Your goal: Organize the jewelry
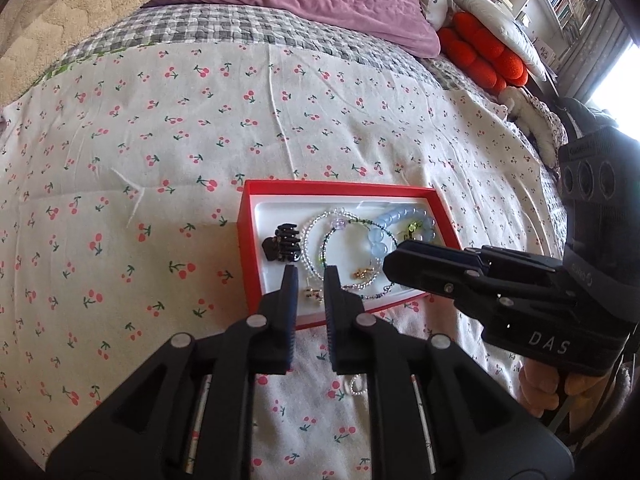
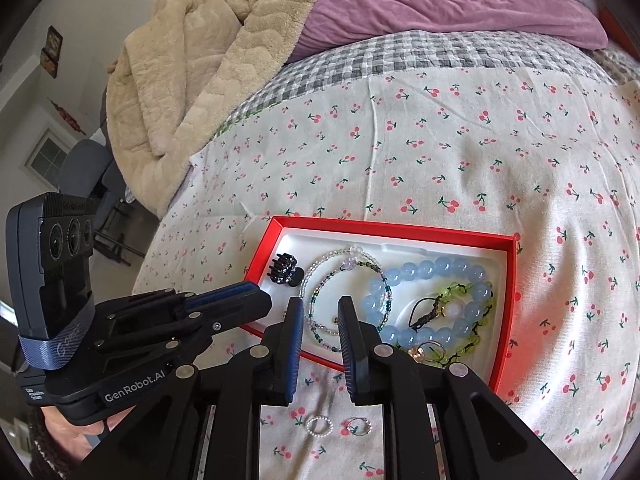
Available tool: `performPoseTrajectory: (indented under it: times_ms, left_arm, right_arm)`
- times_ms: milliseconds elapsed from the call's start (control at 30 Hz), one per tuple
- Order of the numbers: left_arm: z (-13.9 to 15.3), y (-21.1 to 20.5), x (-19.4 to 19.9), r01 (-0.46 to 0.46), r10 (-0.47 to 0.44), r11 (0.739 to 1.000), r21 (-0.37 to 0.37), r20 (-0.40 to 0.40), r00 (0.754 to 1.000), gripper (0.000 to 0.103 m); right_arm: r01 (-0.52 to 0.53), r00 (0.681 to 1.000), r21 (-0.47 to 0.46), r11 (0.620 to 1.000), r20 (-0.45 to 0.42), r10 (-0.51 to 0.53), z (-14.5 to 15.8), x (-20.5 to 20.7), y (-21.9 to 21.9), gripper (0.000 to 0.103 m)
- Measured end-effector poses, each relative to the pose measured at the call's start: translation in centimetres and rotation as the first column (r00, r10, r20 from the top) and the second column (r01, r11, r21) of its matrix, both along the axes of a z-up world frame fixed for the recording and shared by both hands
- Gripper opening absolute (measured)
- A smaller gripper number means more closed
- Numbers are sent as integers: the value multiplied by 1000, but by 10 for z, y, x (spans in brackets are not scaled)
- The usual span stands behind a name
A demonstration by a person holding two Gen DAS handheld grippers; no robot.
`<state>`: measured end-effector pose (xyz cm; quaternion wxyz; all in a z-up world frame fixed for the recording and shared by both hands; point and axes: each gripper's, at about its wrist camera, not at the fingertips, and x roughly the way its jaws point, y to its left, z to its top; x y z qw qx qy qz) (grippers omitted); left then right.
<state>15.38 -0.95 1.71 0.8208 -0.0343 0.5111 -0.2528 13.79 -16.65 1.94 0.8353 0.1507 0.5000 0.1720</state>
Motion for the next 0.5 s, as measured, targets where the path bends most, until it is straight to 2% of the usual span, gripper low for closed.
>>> performPoseTrajectory:
  times_ms: [300, 367, 433, 500]
  left_arm:
    - [8, 2, -18, 1, -2, 999, 32, 40, 999, 32]
    - [10, 5, -24, -1, -2, 999, 47, 54, 999, 39]
    - [11, 8, -31, -9, 4, 998, 63, 72, 997, 48]
    - [10, 11, -37, -18, 11, 997, 79, 84, 996, 55]
  right_arm:
    - [-40, 999, -60, 997, 6, 41, 7, -16, 1, 21]
    - [-44, 999, -71, 997, 9, 45, 9, -21, 0, 29]
    - [-44, 999, -80, 996, 15, 45, 11, -26, -2, 50]
    - [-47, 998, -86, 995, 33, 50, 14, -33, -3, 53]
